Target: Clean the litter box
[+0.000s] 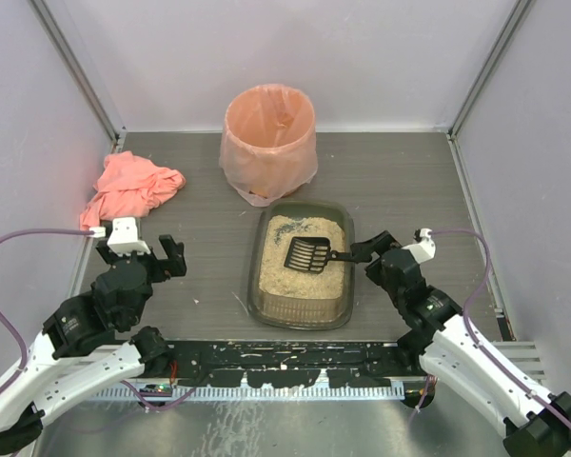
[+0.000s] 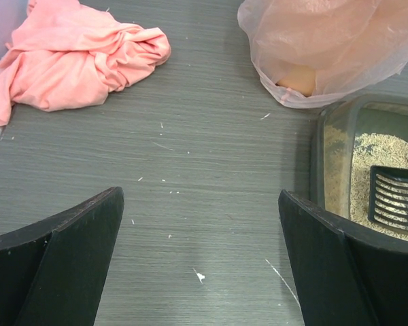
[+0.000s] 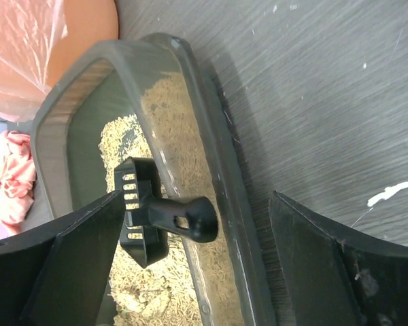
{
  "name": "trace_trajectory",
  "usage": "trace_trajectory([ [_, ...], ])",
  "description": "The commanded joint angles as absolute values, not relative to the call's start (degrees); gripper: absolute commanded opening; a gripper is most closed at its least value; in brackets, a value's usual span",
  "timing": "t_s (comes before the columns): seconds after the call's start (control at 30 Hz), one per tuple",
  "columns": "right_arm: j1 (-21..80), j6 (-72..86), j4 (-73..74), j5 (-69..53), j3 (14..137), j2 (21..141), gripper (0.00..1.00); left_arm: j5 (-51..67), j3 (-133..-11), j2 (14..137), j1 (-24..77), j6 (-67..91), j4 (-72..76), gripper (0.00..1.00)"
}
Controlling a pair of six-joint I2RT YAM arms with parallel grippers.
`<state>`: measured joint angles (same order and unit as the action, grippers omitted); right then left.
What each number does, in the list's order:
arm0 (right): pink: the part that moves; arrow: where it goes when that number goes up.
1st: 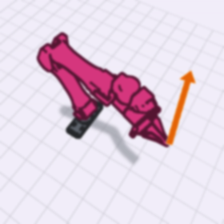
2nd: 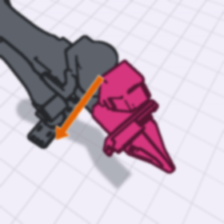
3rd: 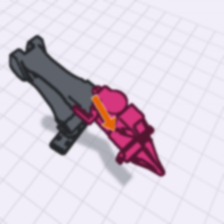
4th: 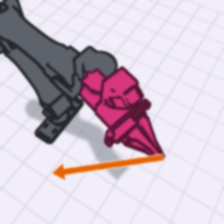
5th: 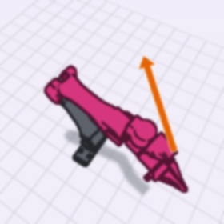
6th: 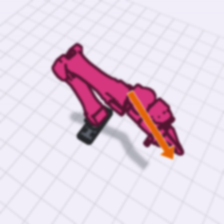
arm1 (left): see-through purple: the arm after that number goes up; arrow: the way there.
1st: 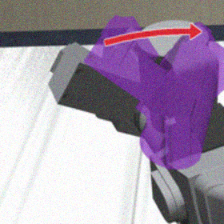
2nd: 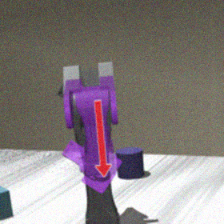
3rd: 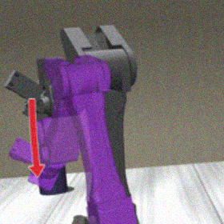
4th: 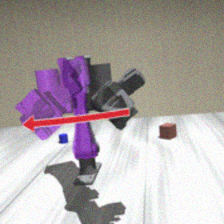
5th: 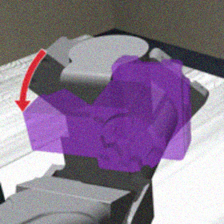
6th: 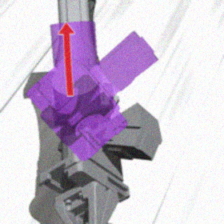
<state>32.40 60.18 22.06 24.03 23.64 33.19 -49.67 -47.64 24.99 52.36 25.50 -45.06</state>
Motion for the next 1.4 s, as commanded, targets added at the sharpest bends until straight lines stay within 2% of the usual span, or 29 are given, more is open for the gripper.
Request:
trace_trajectory([
  [0.0,32.61,69.07,12.69,22.13,19.59,30.90,0.90,-49.04,-47.37,25.01,52.21,27.11,-43.07,0.98],
  [0.1,32.61,72.93,8.50,22.00,15.95,29.06,0.83,-48.74,-47.45,25.13,52.25,27.25,-42.94,0.98],
  [0.27,32.61,75.50,-1.43,22.51,9.73,25.07,0.65,-48.48,-47.32,25.28,52.23,27.07,-42.63,0.98],
  [0.53,32.61,72.56,-7.10,24.50,8.19,25.40,0.54,-47.57,-46.96,25.73,52.23,27.17,-41.88,0.98],
  [0.77,32.61,70.02,-11.56,23.09,9.32,30.20,0.41,-47.22,-46.34,25.23,52.22,27.34,-41.44,0.98],
  [0.93,32.61,65.23,-14.91,23.22,10.96,33.69,0.22,-46.65,-46.06,25.38,52.25,27.34,-41.02,0.98],
  [1.0,32.61,60.19,-14.92,22.19,13.50,35.07,0.13,-46.63,-46.25,25.82,52.21,27.21,-40.87,0.98],
  [1.03,32.59,57.28,-14.40,20.65,15.49,35.84,0.12,-46.66,-46.35,26.02,52.21,27.09,-40.87,0.98],
  [1.23,32.61,41.80,-6.58,15.83,30.28,41.44,0.10,-47.13,-46.93,27.39,52.21,25.55,-39.75,0.98],
  [1.37,32.61,32.81,3.74,10.31,43.15,47.34,0.10,-45.38,-46.70,27.77,52.22,24.16,-38.14,0.98],
])
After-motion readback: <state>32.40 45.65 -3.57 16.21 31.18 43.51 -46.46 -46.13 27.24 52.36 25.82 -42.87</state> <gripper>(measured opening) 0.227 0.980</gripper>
